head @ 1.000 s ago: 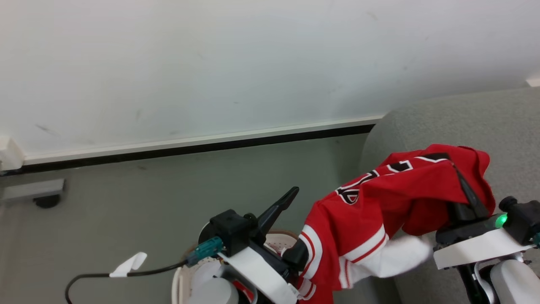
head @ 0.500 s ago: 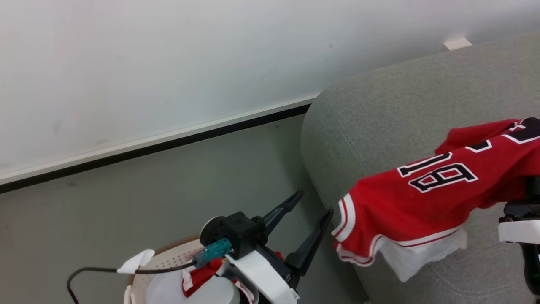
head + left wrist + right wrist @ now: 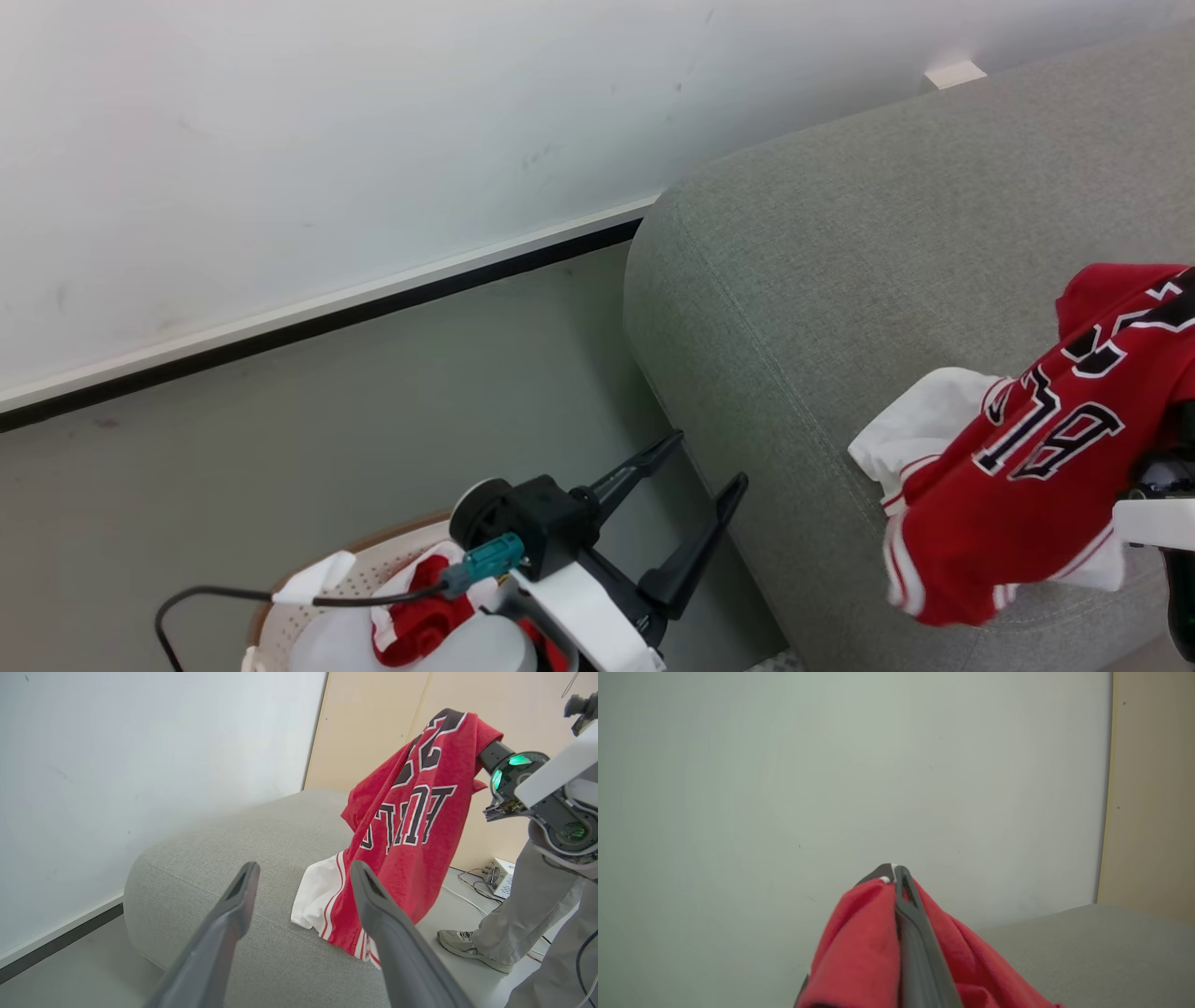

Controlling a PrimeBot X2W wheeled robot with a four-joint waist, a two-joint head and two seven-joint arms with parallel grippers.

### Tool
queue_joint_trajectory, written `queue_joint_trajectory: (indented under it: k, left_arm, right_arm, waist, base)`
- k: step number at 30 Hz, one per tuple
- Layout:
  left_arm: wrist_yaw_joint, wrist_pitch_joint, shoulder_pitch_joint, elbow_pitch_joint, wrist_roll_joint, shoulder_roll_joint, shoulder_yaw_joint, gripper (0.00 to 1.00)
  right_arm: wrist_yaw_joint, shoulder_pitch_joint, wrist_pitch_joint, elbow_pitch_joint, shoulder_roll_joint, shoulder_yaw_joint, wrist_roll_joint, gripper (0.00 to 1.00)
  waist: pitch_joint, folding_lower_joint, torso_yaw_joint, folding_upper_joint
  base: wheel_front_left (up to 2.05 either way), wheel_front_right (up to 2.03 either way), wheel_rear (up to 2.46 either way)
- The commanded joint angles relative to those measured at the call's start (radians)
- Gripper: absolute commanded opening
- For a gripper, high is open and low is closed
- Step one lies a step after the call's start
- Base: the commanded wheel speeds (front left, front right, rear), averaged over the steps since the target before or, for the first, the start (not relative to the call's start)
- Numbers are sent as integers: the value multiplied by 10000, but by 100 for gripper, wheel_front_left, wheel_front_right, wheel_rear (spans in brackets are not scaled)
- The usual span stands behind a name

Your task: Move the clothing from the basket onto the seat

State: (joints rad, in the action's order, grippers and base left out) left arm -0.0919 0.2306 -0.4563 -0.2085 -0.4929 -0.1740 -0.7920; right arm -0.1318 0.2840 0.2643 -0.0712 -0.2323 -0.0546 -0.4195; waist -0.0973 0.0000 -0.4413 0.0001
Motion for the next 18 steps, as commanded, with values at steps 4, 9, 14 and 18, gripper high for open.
queue_joint_trajectory:
  k: [4, 9, 14, 18]
  left_arm:
    - [-47, 120, -136, -46, 193, -61, -75, 100]
    - [21, 83, -275, -54, 266, -105, -110, 100]
    - [94, -61, -527, 54, 365, -241, -110, 100]
    - [107, -172, -816, 195, 483, -314, -98, 100]
  right_arm:
    - [22, -109, 4, 17, 37, 23, 13, 0]
    - [22, 286, 4, -116, 96, 166, -137, 0]
    - [23, 1563, -319, -797, -298, 790, -175, 0]
    - [23, 3163, -705, -1594, -939, 1147, -506, 0]
  waist:
    - [-70, 0, 108, -1]
    - [-355, 0, 287, -1]
    - [-941, 0, 458, -1]
    - [-1569, 0, 710, -1]
  base:
    - [0, 0, 0]
    - [0, 0, 0]
    - [0, 0, 0]
    - [0, 0, 0]
